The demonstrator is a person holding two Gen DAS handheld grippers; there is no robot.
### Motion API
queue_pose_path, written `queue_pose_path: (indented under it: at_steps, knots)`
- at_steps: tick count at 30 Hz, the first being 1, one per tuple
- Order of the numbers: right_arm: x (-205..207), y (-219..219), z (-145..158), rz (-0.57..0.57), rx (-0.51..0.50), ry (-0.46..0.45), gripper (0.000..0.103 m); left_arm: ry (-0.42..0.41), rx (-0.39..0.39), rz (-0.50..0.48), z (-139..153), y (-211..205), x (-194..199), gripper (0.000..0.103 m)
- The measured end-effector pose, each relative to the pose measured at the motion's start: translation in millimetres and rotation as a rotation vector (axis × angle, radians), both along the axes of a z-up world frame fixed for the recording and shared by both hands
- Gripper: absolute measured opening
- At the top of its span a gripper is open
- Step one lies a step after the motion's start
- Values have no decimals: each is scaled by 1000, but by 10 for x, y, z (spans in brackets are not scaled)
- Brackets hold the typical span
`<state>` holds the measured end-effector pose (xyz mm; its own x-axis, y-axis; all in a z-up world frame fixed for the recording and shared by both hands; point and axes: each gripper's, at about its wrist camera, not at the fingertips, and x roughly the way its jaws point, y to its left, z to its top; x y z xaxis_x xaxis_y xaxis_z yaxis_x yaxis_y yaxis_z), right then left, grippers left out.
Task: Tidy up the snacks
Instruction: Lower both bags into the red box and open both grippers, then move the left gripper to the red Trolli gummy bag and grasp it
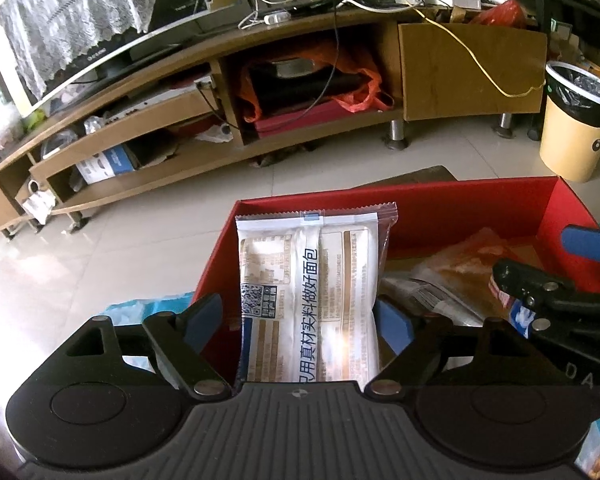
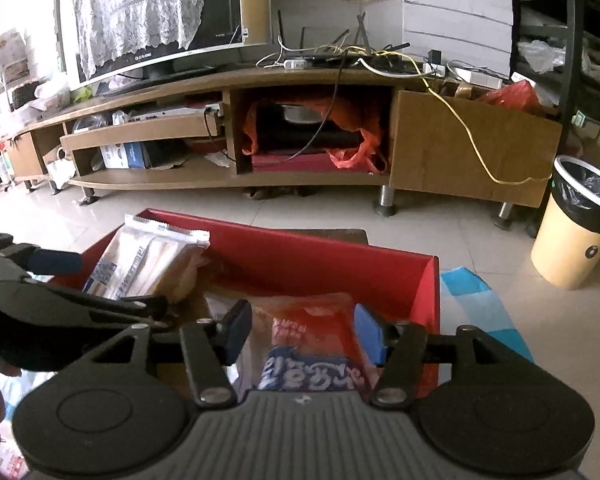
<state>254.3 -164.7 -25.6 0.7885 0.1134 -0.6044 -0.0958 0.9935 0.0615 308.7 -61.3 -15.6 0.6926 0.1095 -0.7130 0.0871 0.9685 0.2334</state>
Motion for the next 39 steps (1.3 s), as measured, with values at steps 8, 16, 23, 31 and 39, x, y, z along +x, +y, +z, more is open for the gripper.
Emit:
queue_pose_path:
  at_steps: [8, 16, 23, 31, 39]
  knots:
    - [-86, -46, 103, -15, -20, 7, 57, -2, -43, 12, 149, 87, -153, 89]
    - [-350, -13, 406, -4, -29, 39, 59, 19, -131, 16, 370, 304, -549, 89]
    - [-734, 166, 627, 29, -50, 48, 61, 40, -145, 9, 478, 454, -965, 90]
    - [-1159, 311, 656, 64, -69, 70, 62, 49, -186, 4, 516, 561, -1367, 93]
    - [-1413, 255, 557, 61, -78, 123, 62, 100, -194, 13, 376, 627, -1589, 94]
